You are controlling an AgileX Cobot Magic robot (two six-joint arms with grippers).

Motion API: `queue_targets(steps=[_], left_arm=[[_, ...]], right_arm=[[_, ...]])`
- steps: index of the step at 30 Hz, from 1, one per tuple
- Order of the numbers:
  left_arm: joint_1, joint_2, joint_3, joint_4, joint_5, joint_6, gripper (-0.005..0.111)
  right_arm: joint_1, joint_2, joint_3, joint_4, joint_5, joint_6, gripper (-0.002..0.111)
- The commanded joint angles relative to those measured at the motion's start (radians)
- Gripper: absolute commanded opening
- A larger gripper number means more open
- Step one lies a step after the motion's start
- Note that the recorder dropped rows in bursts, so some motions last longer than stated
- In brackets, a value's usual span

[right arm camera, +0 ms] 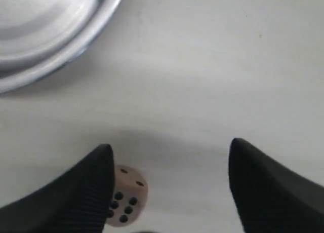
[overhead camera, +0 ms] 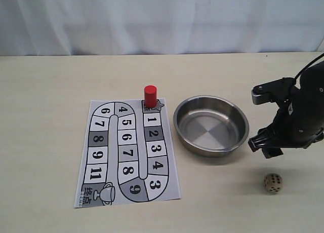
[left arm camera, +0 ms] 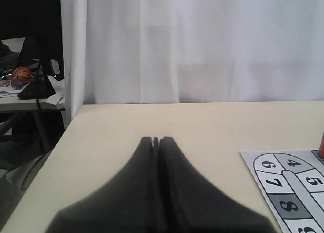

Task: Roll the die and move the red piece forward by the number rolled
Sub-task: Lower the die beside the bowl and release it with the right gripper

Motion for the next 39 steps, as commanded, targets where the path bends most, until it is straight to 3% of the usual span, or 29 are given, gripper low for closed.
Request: queue_targets(steps=[1, 8, 16, 22, 29, 39], left_arm=[[0.000, -0.001, -0.005, -0.002, -0.010, -0.002, 0.000], [0.000, -0.001, -0.005, -0.002, -0.010, -0.002, 0.000], [0.000, -0.001, -0.005, -0.002, -0.010, -0.002, 0.000], [0.000, -0.001, -0.005, -0.002, -0.010, -0.002, 0.000], [0.000, -0.001, -0.005, -0.002, -0.010, -0.002, 0.000], [0.000, -0.001, -0.005, -0.002, -0.010, -0.002, 0.000]], right_arm=[[-0.003, -0.001, 0.003, -0.024, 0.035, 0.015, 0.045], [-0.003, -0.013, -0.008, -0.024, 0.106, 0.009, 0.004], [-0.003, -0.073, -0.024, -0.016, 0.277, -0.010, 0.004], [-0.003, -0.094, 0.013, 0.172, 0.324, -0.194, 0.004], [-0.003, -0.094, 0.100, 0.211, 0.320, -0.243, 0.004], [-0.003, -0.094, 0.193, 0.189, 0.134, -0.232, 0.004]])
